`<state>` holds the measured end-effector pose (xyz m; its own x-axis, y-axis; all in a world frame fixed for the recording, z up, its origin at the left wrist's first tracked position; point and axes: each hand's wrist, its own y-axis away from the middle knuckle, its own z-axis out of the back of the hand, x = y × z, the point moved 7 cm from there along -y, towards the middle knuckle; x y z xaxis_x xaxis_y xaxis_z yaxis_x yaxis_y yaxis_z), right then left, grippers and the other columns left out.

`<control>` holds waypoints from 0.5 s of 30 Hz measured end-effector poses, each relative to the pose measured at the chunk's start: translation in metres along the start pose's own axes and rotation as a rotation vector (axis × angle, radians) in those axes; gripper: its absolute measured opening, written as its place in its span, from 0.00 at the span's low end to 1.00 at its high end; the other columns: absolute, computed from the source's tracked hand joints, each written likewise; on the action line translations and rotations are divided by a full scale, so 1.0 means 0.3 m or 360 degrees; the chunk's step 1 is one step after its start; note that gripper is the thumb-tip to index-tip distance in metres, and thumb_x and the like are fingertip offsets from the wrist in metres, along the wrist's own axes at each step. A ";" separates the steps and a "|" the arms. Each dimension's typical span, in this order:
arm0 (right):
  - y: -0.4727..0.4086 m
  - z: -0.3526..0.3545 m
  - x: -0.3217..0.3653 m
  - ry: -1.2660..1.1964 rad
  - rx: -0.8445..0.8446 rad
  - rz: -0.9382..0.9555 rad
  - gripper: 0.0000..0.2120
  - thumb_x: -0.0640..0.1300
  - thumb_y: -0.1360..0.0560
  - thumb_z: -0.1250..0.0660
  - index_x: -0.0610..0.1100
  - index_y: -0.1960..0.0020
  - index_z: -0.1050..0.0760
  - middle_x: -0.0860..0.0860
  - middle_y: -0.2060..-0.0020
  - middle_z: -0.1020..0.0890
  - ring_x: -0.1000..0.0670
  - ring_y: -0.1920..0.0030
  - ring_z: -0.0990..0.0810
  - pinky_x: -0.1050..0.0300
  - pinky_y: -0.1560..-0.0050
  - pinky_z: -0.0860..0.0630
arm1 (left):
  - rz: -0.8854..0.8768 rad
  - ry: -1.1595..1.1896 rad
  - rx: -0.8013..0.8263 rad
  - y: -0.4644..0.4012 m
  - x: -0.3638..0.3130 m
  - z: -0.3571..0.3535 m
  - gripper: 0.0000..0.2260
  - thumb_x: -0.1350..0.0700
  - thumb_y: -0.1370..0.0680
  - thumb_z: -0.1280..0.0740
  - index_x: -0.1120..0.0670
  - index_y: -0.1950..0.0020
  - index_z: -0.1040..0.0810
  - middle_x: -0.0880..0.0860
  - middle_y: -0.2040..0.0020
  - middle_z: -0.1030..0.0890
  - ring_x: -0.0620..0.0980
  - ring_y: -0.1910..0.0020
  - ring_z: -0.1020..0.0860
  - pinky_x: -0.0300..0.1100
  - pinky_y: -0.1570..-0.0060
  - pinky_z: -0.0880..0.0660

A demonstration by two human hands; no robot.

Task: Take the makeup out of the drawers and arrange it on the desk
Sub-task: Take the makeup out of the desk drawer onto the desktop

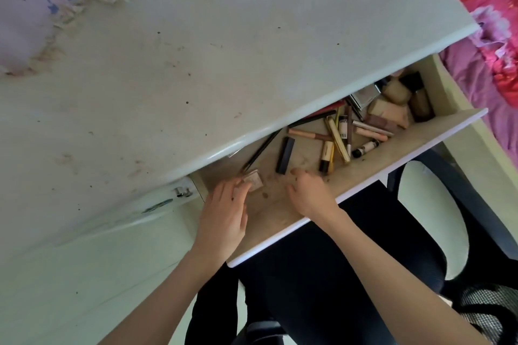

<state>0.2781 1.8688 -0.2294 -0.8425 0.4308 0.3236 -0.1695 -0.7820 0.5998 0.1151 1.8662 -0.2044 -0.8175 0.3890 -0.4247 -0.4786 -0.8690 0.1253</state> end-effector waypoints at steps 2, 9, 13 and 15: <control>-0.033 0.001 -0.005 -0.0247 -0.0051 -0.0158 0.18 0.46 0.21 0.41 0.37 0.35 0.34 0.37 0.42 0.23 0.37 0.43 0.24 0.48 0.45 0.27 | 0.0139 -0.0111 0.0156 -0.047 0.014 -0.048 0.22 0.63 0.29 0.32 0.59 0.35 0.30 0.58 0.43 0.26 0.58 0.46 0.26 0.51 0.48 0.26; -0.148 -0.012 -0.007 -0.0376 -0.0219 -0.0406 0.19 0.48 0.22 0.39 0.36 0.38 0.36 0.38 0.42 0.25 0.37 0.44 0.24 0.46 0.47 0.24 | 0.0307 -0.0338 0.0314 -0.168 0.047 -0.176 0.28 0.58 0.24 0.36 0.57 0.28 0.46 0.56 0.36 0.36 0.55 0.39 0.35 0.45 0.44 0.33; -0.182 -0.047 -0.023 -0.0499 -0.0241 -0.0477 0.18 0.45 0.22 0.39 0.36 0.37 0.35 0.38 0.42 0.25 0.38 0.43 0.24 0.48 0.49 0.26 | 0.0364 -0.0397 0.0337 -0.217 0.068 -0.213 0.22 0.61 0.25 0.36 0.60 0.34 0.41 0.60 0.37 0.36 0.58 0.39 0.35 0.45 0.41 0.36; -0.186 -0.056 -0.033 -0.0516 -0.0247 -0.0473 0.17 0.44 0.23 0.38 0.36 0.38 0.34 0.38 0.43 0.25 0.38 0.44 0.24 0.48 0.49 0.25 | 0.0382 -0.0411 0.0404 -0.234 0.076 -0.236 0.22 0.59 0.26 0.34 0.61 0.36 0.40 0.60 0.38 0.35 0.58 0.39 0.35 0.45 0.39 0.38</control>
<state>0.2872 1.9007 -0.2784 -0.5467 0.7457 0.3808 -0.4747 -0.6507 0.5927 0.1529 1.9144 -0.2864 -0.9531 0.2768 -0.1223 -0.3024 -0.8541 0.4232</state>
